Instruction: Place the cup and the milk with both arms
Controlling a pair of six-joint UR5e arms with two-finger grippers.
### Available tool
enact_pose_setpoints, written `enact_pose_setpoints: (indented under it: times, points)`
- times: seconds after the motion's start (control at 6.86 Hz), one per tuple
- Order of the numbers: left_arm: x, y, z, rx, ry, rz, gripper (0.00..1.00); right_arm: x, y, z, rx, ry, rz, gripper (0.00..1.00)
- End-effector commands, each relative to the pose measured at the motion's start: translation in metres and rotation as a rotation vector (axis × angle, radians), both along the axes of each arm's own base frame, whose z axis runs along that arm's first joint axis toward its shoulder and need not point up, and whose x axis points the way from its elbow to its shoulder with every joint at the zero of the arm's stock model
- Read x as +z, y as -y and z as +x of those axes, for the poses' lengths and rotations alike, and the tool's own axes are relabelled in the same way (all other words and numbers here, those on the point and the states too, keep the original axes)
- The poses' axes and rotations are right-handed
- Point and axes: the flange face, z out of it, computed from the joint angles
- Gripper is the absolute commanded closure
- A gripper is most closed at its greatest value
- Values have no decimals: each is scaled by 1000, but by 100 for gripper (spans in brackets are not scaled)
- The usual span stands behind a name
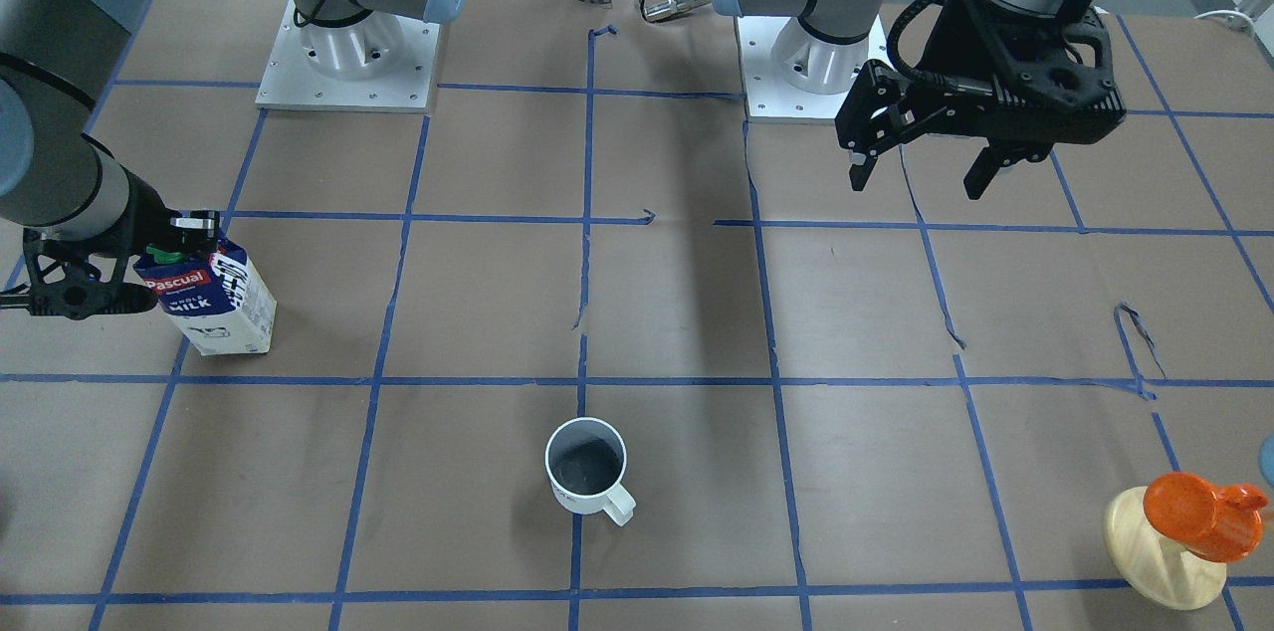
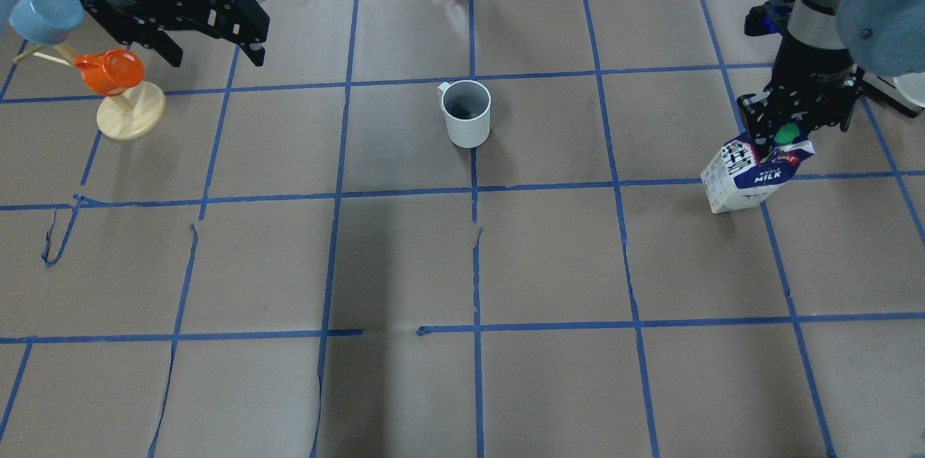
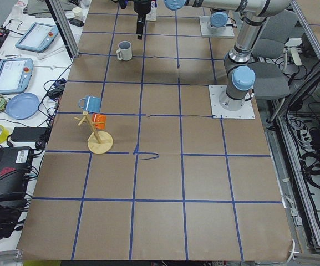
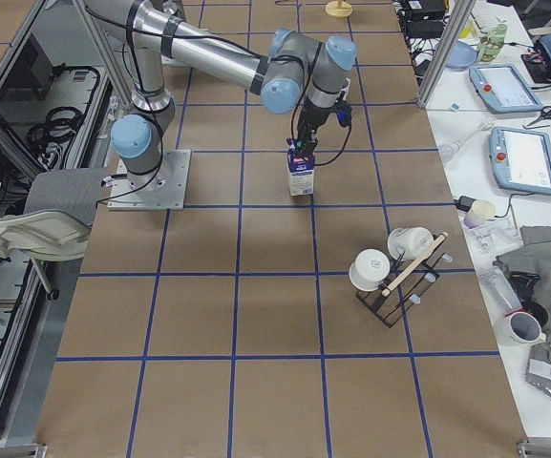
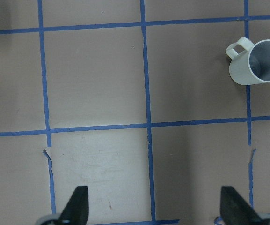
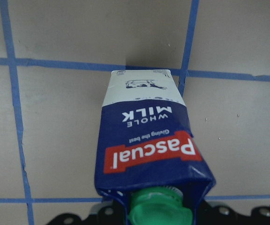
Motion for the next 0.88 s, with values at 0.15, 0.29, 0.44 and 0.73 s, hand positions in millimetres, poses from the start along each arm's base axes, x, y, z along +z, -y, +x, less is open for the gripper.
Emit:
enact_pose_setpoints:
  times: [0.15,0.29,0.44,0.73]
  points:
    - [0,2,0,-1,1,-4,0,41,75,78,56,15,-93,64]
    - [0,2,1,1,9,-6,0,37,96,110,22,42,-115,63]
    - [0,2,1,3,12,-5,0,27,111,144,16,40,-120,63]
    - [-1,1,1,11,14,-2,0,8,118,202,-134,83,-116,63]
